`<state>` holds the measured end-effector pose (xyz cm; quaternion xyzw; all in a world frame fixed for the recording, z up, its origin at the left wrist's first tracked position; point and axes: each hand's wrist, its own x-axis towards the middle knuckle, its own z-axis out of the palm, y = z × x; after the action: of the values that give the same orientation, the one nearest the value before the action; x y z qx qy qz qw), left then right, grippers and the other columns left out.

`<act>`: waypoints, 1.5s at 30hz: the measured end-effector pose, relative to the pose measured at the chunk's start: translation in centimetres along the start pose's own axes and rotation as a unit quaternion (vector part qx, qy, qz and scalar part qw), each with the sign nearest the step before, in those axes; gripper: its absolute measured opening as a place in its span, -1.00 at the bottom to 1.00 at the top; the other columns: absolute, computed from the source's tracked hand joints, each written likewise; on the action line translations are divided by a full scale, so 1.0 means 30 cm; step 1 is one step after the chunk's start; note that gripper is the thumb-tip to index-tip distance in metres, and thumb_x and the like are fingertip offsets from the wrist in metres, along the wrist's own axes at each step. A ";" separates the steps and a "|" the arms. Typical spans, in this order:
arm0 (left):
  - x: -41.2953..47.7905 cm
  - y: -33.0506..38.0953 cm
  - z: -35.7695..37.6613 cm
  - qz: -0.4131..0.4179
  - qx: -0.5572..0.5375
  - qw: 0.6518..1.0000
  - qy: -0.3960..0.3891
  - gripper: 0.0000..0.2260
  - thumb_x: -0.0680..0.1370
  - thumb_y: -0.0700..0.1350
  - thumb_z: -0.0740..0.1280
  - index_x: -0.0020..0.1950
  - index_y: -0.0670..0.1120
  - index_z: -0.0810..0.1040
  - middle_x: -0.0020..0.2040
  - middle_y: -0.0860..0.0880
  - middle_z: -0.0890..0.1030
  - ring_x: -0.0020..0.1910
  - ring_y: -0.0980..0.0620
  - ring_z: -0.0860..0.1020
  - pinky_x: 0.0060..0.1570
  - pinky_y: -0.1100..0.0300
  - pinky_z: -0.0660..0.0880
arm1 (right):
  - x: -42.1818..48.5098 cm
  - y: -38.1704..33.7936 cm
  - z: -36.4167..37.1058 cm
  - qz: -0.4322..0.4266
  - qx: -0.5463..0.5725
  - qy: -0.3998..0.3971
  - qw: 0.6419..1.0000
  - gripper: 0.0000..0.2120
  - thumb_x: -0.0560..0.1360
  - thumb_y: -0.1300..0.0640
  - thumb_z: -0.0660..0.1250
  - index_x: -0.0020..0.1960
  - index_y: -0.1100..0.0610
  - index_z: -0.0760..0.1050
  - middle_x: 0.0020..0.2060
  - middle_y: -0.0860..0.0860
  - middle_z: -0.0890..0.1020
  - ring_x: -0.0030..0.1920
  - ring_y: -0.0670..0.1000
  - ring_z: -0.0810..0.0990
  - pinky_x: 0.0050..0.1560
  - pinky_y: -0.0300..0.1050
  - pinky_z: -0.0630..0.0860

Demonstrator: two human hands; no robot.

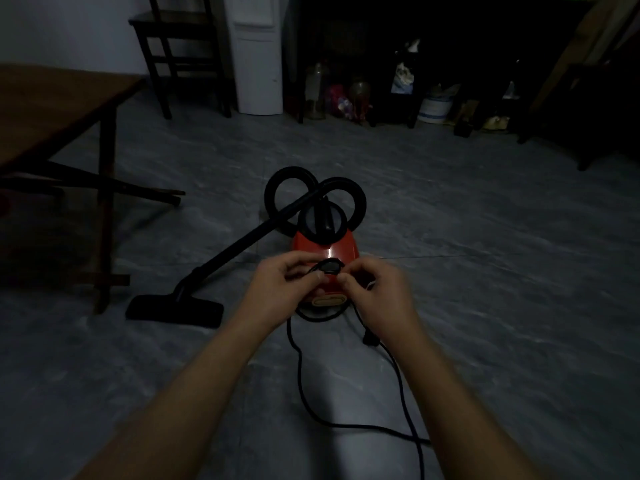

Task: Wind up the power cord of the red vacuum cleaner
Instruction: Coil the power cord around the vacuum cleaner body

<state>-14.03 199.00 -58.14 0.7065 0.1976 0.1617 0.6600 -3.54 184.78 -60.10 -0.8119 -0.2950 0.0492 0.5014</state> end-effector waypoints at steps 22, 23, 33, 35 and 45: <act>0.016 -0.009 -0.050 -0.033 -0.034 0.999 0.008 -0.85 0.54 -0.26 0.40 0.07 -0.10 0.67 -0.16 -0.12 0.73 -0.28 -0.04 0.66 -0.16 0.11 0.61 | -0.004 0.004 -0.017 0.021 -0.051 -0.018 0.998 -0.78 0.51 0.09 0.42 0.08 -0.18 0.54 -0.17 -0.20 0.59 -0.18 -0.19 0.56 -0.19 -0.28 0.47; 0.015 -0.008 -0.051 -0.032 -0.028 0.999 0.002 -0.85 0.54 -0.26 0.40 0.06 -0.09 0.68 -0.17 -0.12 0.73 -0.30 -0.03 0.65 -0.16 0.10 0.62 | -0.006 0.002 -0.020 0.024 -0.042 -0.027 0.998 -0.70 0.52 0.10 0.41 0.19 -0.17 0.54 -0.13 -0.20 0.59 -0.13 -0.18 0.58 -0.16 -0.28 0.50; 0.008 -0.001 -0.050 -0.017 -0.035 0.999 -0.006 -0.85 0.54 -0.26 0.40 0.08 -0.10 0.67 -0.09 -0.12 0.73 -0.18 0.00 0.69 -0.13 0.22 0.60 | 0.011 0.022 -0.010 0.035 -0.052 -0.067 0.996 -0.93 0.48 0.07 0.46 -0.05 0.04 0.63 -0.13 -0.09 0.63 -0.13 -0.11 0.61 -0.08 -0.15 0.57; 0.010 0.000 -0.051 -0.009 -0.040 0.999 0.011 -0.82 0.52 -0.23 0.43 0.11 -0.09 0.65 -0.03 -0.09 0.73 -0.07 0.00 0.70 -0.05 0.19 0.61 | 0.011 0.011 -0.010 0.042 -0.035 -0.057 0.997 -0.94 0.50 0.08 0.43 -0.06 0.05 0.63 -0.13 -0.07 0.65 -0.12 -0.09 0.63 -0.07 -0.14 0.59; 0.008 -0.016 -0.038 -0.010 -0.037 0.998 0.047 -0.83 0.51 -0.21 0.45 0.09 -0.07 0.64 0.01 0.01 0.71 -0.01 0.20 0.66 -0.13 0.39 0.54 | 0.008 -0.055 -0.067 0.130 0.191 0.084 0.969 -0.87 0.59 0.21 0.33 -0.01 0.24 0.63 -0.30 0.00 0.65 -0.38 -0.21 0.60 -0.31 -0.31 0.56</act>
<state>-14.41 200.12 -58.54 0.6717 0.2289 0.1952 0.6770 -3.30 183.86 -57.66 -0.7336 -0.1291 0.1008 0.6595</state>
